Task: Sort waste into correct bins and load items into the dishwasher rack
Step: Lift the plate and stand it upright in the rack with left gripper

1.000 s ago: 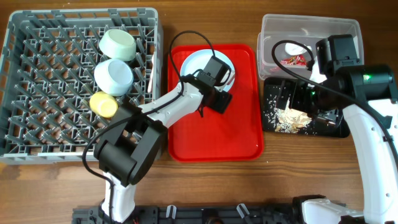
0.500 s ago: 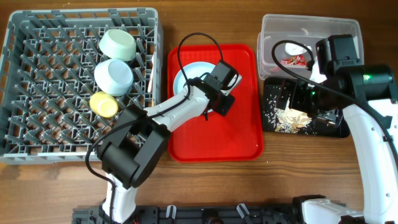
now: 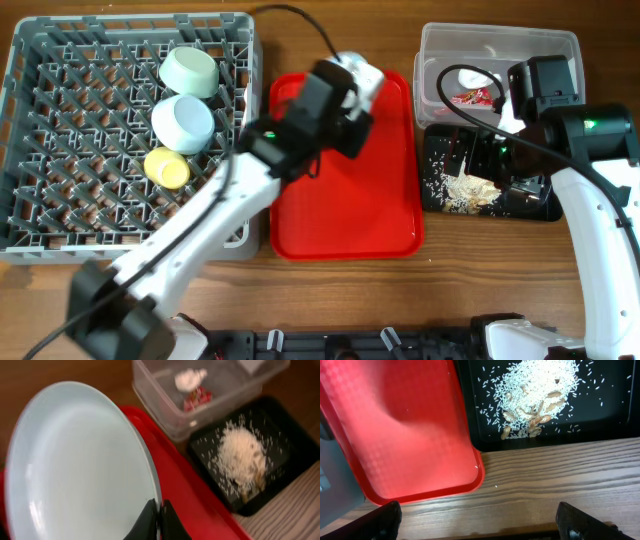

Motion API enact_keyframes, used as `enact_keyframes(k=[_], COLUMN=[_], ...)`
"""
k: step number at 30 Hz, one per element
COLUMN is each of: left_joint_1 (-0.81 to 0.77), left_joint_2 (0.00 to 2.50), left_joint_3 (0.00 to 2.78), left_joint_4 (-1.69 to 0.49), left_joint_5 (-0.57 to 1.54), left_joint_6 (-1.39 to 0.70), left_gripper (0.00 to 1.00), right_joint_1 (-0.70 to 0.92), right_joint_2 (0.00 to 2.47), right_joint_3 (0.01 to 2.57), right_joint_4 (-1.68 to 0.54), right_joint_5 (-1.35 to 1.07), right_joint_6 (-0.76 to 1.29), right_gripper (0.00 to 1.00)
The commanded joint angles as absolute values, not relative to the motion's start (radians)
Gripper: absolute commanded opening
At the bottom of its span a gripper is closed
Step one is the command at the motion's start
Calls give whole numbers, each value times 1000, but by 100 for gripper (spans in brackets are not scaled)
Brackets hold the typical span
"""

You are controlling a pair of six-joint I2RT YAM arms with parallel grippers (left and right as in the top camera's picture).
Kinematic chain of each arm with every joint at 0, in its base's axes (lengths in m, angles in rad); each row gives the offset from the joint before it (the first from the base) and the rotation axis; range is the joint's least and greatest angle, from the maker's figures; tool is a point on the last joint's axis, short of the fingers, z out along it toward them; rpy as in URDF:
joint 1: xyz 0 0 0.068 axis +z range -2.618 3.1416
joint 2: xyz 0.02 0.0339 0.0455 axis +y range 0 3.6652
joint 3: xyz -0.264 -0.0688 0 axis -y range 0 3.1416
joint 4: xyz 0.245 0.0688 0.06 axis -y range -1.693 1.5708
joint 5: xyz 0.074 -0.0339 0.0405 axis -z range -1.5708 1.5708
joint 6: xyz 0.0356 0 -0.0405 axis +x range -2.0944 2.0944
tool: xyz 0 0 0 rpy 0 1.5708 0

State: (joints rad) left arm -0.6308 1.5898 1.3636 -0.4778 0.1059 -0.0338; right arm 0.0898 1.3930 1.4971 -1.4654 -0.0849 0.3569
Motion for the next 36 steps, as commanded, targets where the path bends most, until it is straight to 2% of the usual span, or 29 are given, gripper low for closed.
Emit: enact_keyframes(k=[1,7,10,13,25,26,27,28,30,36], left_joint_1=[-508,-236,-103,-36,84,92,97,102,117,142], left_joint_2=[1491,1455,1480,1519,1686,1686,1685,1685,1685,1646], left_joint_3=[1382,1382,1382,1382,1382,1382,1382,1382,1382,1382], left_joint_4=[-477,-475,-479,-480,-491,-490,-489,-490,-515,-680], left_joint_5=[197,605,759,869,878,877,878,878,854,524], left_joint_6=[-118,-140,-171,-194,-224,-224,-224,-225,-225,-224], left_gripper=[4,4,4,4,6,56,82,100,100,100], right_joint_1=[86,86,86,86,86,86,86,86,86,86], right_joint_2=[1390,1390,1390,1390,1390,1390,1390,1390,1391,1391], right_joint_3=[1513,1513,1513,1513,1513,1513,1513,1513,1513,1513], right_joint_4=[-1464,-1464,-1464,-1464,-1465,-1467,-1468,-1468,-1462,-1433], right_joint_5=[-78,-78,-78,-78,-78,-78,-78,-78,-78,-83], right_joint_6=[343,344,344,344,344,344,344,343,342,342], right_gripper=[100,100,100,100,100,100,100,100,100,100])
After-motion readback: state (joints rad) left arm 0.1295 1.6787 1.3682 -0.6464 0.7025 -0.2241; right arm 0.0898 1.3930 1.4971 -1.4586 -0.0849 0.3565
